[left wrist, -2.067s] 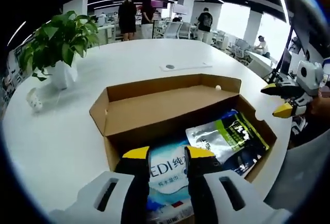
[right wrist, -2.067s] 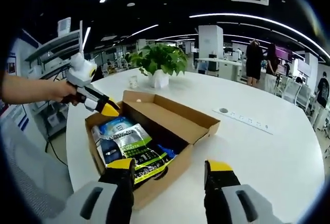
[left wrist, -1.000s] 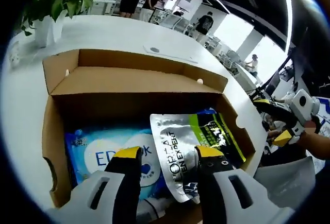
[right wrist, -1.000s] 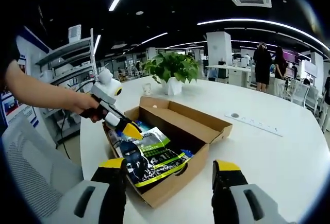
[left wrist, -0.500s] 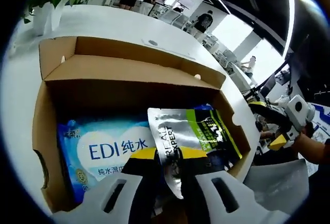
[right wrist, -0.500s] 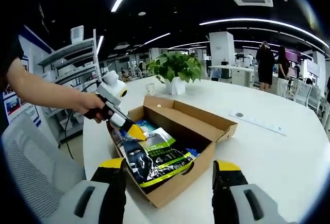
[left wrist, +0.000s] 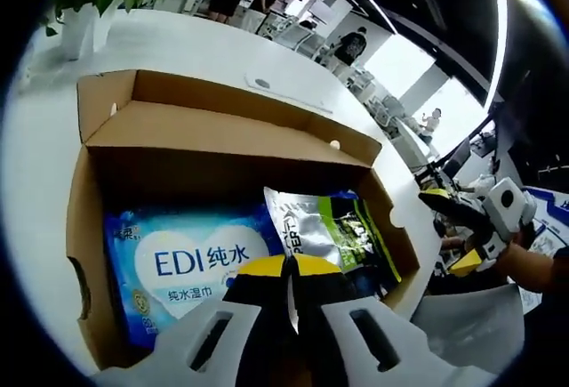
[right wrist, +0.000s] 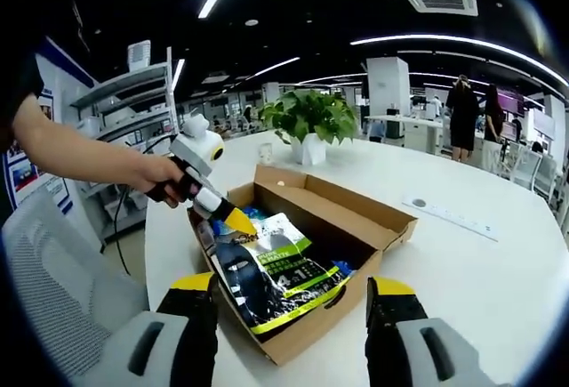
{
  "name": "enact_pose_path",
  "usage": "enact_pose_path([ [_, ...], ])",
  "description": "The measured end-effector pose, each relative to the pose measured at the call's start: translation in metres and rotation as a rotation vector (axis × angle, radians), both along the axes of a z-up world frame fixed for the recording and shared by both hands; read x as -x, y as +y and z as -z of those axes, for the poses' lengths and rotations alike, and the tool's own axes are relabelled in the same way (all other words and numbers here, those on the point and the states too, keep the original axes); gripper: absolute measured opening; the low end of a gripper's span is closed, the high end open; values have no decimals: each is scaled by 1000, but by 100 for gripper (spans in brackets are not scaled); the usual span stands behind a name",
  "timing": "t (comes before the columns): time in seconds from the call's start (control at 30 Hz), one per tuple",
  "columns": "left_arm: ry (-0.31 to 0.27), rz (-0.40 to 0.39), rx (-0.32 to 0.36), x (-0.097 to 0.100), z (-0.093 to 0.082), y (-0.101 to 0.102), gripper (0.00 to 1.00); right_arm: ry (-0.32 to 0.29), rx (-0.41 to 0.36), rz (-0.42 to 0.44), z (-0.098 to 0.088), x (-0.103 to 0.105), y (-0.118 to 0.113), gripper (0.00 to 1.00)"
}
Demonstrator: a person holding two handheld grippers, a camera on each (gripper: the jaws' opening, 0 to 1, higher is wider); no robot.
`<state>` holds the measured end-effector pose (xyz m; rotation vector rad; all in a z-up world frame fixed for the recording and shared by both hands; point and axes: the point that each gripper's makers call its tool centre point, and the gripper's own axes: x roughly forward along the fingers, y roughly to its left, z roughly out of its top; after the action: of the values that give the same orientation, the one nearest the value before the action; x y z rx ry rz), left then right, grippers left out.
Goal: Operate the shoe box by opening the lid, removing the specified soft item, and placing it in the target area until the item is outside and the box remains undamaged.
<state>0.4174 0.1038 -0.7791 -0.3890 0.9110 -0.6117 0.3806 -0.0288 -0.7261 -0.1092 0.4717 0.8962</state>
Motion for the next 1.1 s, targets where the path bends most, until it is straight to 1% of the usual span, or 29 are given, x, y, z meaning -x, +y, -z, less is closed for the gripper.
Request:
enact_pose_path([
  [0.23, -12, 9, 2, -2, -17, -3, 0, -5, 3, -15, -1, 2, 8, 67],
  [0.4, -18, 5, 8, -4, -29, -5, 0, -17, 23, -34, 0, 3, 15, 67],
  [0.57, -42, 27, -12, -5, -42, -10, 0, -24, 26, -40, -1, 3, 21, 67],
  [0.73, -49, 29, -17, -6, -51, -13, 0, -37, 47, -48, 0, 3, 30, 67],
  [0.97, -54, 28, -30, -5, -58, -17, 0, -63, 91, -59, 6, 3, 45, 66],
  [1.1, -59, 18, -30, -5, -63, -20, 0, -65, 94, -49, 7, 0, 50, 64],
])
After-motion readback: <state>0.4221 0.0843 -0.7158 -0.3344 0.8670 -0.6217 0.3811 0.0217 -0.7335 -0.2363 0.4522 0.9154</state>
